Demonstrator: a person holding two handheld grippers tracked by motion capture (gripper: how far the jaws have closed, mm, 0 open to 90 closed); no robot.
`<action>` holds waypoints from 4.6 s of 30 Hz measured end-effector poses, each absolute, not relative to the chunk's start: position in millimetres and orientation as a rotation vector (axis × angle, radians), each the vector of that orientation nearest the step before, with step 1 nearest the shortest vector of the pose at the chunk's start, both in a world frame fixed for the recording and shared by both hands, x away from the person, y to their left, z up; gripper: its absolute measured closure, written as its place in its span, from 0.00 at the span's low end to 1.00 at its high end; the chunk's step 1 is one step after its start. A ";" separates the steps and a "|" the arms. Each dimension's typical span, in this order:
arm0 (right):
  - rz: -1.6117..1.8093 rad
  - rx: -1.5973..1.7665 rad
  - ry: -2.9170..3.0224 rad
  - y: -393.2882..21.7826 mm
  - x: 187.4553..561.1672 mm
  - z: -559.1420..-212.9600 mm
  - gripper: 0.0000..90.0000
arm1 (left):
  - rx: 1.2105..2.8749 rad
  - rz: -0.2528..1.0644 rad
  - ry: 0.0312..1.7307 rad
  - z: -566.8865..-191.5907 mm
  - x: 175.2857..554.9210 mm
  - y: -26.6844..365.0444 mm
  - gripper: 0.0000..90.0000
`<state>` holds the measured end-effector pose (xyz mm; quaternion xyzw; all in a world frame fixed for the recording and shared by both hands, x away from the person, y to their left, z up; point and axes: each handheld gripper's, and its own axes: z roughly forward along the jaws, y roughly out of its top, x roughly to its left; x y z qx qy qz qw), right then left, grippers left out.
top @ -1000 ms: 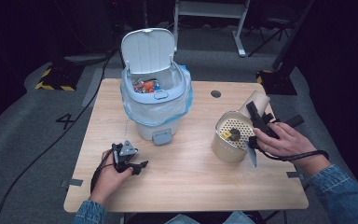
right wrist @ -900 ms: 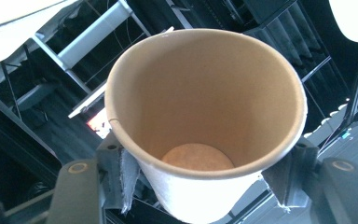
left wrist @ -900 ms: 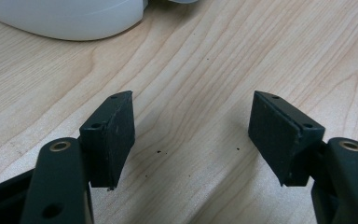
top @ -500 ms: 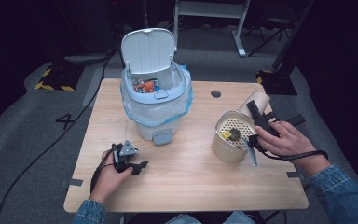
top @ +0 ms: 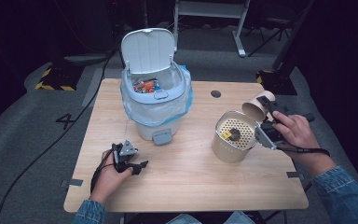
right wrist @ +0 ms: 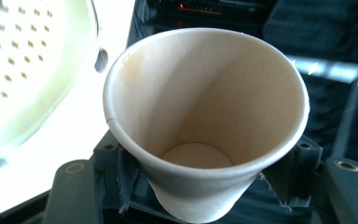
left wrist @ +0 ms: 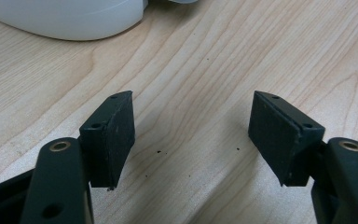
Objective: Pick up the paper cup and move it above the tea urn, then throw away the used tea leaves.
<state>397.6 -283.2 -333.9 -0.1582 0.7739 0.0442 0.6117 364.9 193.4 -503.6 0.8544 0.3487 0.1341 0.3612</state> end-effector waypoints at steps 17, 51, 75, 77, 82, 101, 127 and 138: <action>1.262 0.546 2.245 -334.5 430.5 -313.5 0.38 | 2.201 0.345 0.899 -503.6 364.8 193.4 0.35; 1.495 0.493 2.399 -295.1 463.4 -270.3 0.36 | 2.201 0.345 0.898 -503.7 364.9 193.4 0.36; 1.550 0.410 2.395 -209.0 514.8 -230.2 0.34 | 2.200 0.344 0.899 -503.7 365.0 193.5 0.36; 1.563 0.412 2.387 -201.6 519.3 -230.2 0.34 | 2.199 0.343 0.899 -503.7 365.0 193.5 0.35; 1.578 0.377 2.391 -180.0 530.4 -227.2 0.34 | 2.204 0.340 0.896 -503.5 366.0 193.6 0.35; 1.653 0.324 2.438 -102.5 554.6 -230.8 0.34 | 2.204 0.349 0.892 -503.6 366.0 193.4 0.35; 1.587 0.412 2.485 -60.8 566.4 -261.1 0.33 | 2.203 0.348 0.895 -503.5 366.2 193.3 0.35; 1.567 0.316 2.466 -54.1 560.1 -264.6 0.18 | 2.202 0.347 0.895 -503.6 366.3 193.3 0.35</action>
